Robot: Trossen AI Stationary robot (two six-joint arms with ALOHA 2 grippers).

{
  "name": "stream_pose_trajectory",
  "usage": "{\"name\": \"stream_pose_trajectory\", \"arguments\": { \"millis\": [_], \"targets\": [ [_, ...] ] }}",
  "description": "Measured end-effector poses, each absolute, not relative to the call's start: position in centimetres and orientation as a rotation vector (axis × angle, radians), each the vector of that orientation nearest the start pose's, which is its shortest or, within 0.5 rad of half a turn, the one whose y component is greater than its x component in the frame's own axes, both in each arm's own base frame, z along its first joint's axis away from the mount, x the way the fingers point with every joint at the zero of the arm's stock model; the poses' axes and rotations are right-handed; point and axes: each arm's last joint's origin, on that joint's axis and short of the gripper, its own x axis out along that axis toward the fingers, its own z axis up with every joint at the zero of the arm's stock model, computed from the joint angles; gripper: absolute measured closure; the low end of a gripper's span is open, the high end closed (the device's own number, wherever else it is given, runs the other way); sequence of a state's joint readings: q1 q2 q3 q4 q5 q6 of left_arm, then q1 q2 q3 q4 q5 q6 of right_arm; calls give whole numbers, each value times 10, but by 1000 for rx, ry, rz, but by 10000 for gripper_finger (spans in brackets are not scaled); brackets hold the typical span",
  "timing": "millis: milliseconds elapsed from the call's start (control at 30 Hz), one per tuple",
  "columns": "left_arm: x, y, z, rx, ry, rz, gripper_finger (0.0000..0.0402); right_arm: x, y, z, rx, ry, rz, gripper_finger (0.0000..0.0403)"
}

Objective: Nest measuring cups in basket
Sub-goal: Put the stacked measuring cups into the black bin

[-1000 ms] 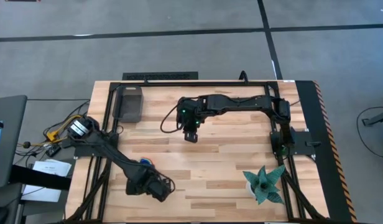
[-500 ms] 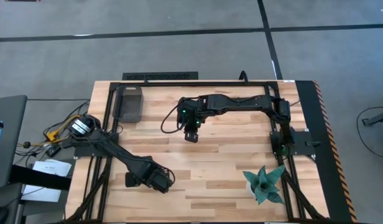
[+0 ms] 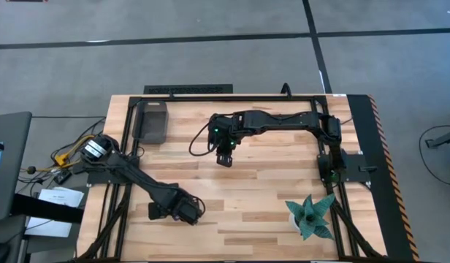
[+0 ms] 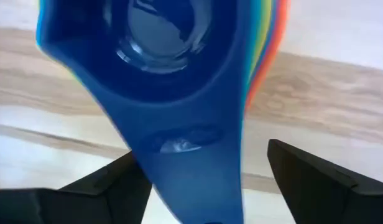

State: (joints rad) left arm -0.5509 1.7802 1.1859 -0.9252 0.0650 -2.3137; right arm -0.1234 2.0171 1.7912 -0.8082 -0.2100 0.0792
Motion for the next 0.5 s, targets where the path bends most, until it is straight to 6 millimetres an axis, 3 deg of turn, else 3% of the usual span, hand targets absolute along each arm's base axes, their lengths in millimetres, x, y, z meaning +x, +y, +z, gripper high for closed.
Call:
{"name": "stream_pose_trajectory", "arguments": {
  "millis": [500],
  "targets": [
    [262, -164, 178, -1322, 1183, 1342, 222, 433, -48, 263, 242, 1020, 37, 300]
  ]
}}
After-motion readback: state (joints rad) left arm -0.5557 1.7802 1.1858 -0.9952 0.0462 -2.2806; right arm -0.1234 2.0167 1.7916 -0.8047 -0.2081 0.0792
